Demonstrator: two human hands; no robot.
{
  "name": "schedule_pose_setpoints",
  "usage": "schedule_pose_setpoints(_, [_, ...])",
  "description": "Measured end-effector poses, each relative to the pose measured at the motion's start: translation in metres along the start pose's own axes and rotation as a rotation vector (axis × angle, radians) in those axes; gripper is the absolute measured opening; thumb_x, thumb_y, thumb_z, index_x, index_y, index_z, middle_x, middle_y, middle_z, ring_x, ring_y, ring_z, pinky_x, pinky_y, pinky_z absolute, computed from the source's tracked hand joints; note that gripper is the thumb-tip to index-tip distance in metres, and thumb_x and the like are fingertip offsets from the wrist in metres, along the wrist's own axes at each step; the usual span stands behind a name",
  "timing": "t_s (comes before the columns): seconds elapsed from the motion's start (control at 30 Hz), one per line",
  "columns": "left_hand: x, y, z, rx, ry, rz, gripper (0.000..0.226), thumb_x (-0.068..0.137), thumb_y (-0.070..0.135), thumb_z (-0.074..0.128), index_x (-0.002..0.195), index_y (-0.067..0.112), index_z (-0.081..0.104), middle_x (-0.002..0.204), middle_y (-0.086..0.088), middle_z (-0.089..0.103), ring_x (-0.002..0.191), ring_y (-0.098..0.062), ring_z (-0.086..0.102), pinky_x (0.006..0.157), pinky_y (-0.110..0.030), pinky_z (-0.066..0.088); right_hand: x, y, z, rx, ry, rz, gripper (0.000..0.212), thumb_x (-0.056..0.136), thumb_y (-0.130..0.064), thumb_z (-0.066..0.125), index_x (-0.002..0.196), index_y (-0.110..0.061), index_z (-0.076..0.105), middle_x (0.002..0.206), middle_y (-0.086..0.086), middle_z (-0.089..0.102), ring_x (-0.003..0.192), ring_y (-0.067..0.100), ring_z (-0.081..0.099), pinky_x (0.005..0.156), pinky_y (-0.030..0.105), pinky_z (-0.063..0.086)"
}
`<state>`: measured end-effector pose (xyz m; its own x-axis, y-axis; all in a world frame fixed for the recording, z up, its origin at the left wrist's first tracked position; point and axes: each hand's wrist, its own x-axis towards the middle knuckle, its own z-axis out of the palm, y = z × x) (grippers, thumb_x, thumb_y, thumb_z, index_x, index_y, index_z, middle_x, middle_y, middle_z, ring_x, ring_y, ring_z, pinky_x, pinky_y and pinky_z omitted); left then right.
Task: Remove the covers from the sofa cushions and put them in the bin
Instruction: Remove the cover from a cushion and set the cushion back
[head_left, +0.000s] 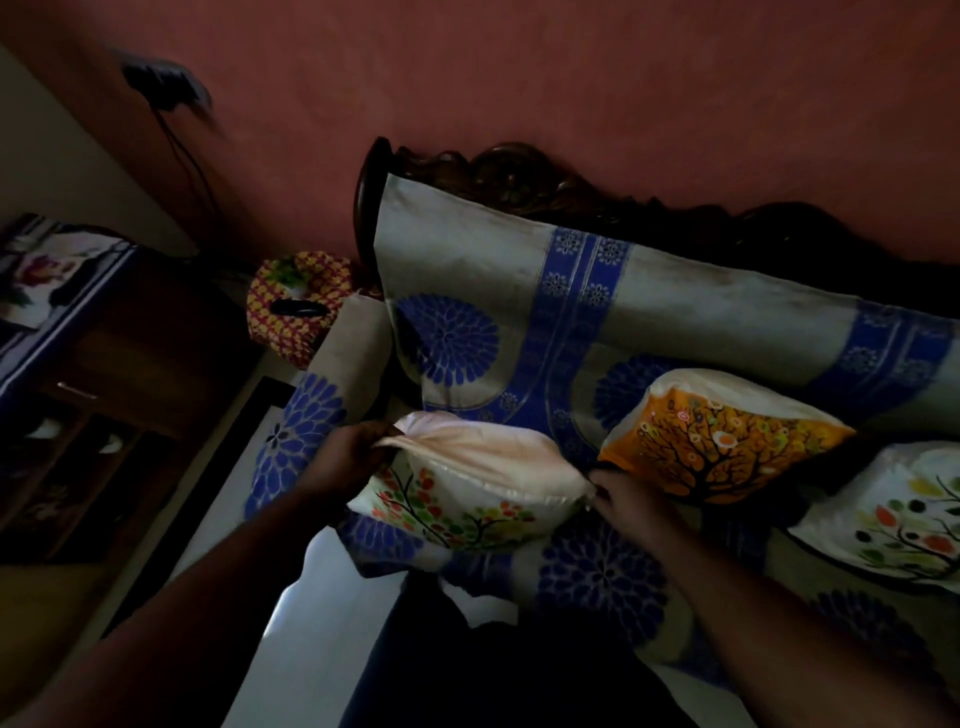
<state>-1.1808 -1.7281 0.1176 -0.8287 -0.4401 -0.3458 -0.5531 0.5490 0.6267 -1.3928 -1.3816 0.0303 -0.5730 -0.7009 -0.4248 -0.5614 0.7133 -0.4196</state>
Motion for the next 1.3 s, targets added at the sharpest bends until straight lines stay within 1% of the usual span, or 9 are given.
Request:
schedule_pose_setpoints(0.07, [0.014,-0.004,-0.026,0.295,-0.025,0.041,0.017,0.094,0.020,0.066,0.103,0.033,0.074,0.094,0.004,0.073,0.084,-0.017,0.070,0.069,-0.025,0.047,0.011,-0.007,-0.031,-0.056,0.128,-0.053,0.006,0.092,-0.024,0.062,0.089,-0.030,0.063,0.088,-0.011,0.058,0.080,0.021,0.060,0.065,0.039,0.048])
schedule_pose_setpoints(0.13, [0.035,-0.012,-0.048,0.598,-0.048,0.013,0.024,0.094,0.040,0.059,0.116,0.035,0.069,0.104,0.001,0.072,0.091,-0.021,0.070,0.075,-0.029,0.052,0.024,-0.018,-0.057,-0.138,0.230,-0.051,0.005,0.095,-0.026,0.060,0.094,-0.027,0.065,0.091,-0.010,0.061,0.080,0.021,0.060,0.065,0.038,0.049])
schedule_pose_setpoints(0.27, [0.078,-0.013,-0.064,0.804,-0.138,0.060,0.030,0.099,0.039,0.054,0.123,0.028,0.066,0.123,-0.005,0.067,0.112,-0.026,0.064,0.080,-0.030,0.046,0.052,-0.059,-0.079,-0.383,0.014,0.053,0.003,0.090,-0.030,0.064,0.092,-0.030,0.064,0.092,-0.001,0.066,0.084,0.024,0.066,0.068,0.034,0.053])
schedule_pose_setpoints(0.43, [0.124,-0.034,-0.095,0.728,-0.045,0.098,0.028,0.096,0.042,0.055,0.119,0.030,0.067,0.115,-0.008,0.069,0.104,-0.030,0.066,0.078,-0.034,0.049,0.070,-0.078,-0.075,-0.309,0.162,0.223,0.026,0.079,-0.029,0.077,0.102,-0.031,0.065,0.100,0.002,0.070,0.088,0.026,0.068,0.071,0.032,0.055])
schedule_pose_setpoints(0.73, [0.194,-0.041,-0.085,0.515,0.044,0.142,0.023,0.098,0.035,0.056,0.115,0.028,0.069,0.111,-0.006,0.071,0.100,-0.028,0.067,0.072,-0.031,0.043,0.117,-0.078,-0.064,-0.229,0.298,0.435,0.009,0.086,-0.035,0.066,0.091,-0.031,0.060,0.092,0.001,0.069,0.079,0.024,0.068,0.048,0.024,0.034])
schedule_pose_setpoints(1.03, [0.322,-0.099,0.012,0.400,0.013,0.094,0.027,0.099,0.036,0.056,0.110,0.016,0.071,0.114,-0.009,0.068,0.103,-0.028,0.065,0.084,-0.035,0.049,0.248,0.006,0.015,-0.122,0.243,0.487,0.014,0.094,-0.023,0.054,0.101,-0.018,0.065,0.112,0.011,0.066,0.102,0.034,0.062,0.080,0.036,0.050])
schedule_pose_setpoints(1.17, [0.340,-0.109,0.035,0.021,-0.235,0.012,0.035,0.096,0.033,0.064,0.126,0.014,0.064,0.128,0.000,0.059,0.113,-0.017,0.056,0.097,-0.028,0.041,0.271,0.018,0.027,0.093,0.142,0.405,0.016,0.096,-0.027,0.056,0.089,-0.013,0.059,0.097,0.013,0.062,0.094,0.035,0.061,0.074,0.038,0.045])
schedule_pose_setpoints(1.23, [0.344,-0.107,0.036,-0.214,-0.200,-0.046,0.058,0.084,0.058,0.067,0.125,0.017,0.061,0.127,-0.002,0.061,0.111,-0.017,0.058,0.094,-0.030,0.045,0.266,0.018,0.015,0.380,0.087,0.378,0.027,0.094,-0.034,0.054,0.079,-0.012,0.057,0.087,0.014,0.060,0.089,0.034,0.061,0.078,0.045,0.047])
schedule_pose_setpoints(1.3, [0.345,-0.103,0.037,-0.184,-0.231,-0.023,0.058,0.089,0.055,0.066,0.134,0.021,0.052,0.127,0.006,0.053,0.115,-0.014,0.052,0.091,-0.023,0.043,0.260,0.015,0.006,0.511,0.092,0.412,0.039,0.098,-0.045,0.049,0.076,-0.014,0.062,0.083,0.008,0.063,0.085,0.030,0.062,0.082,0.044,0.049])
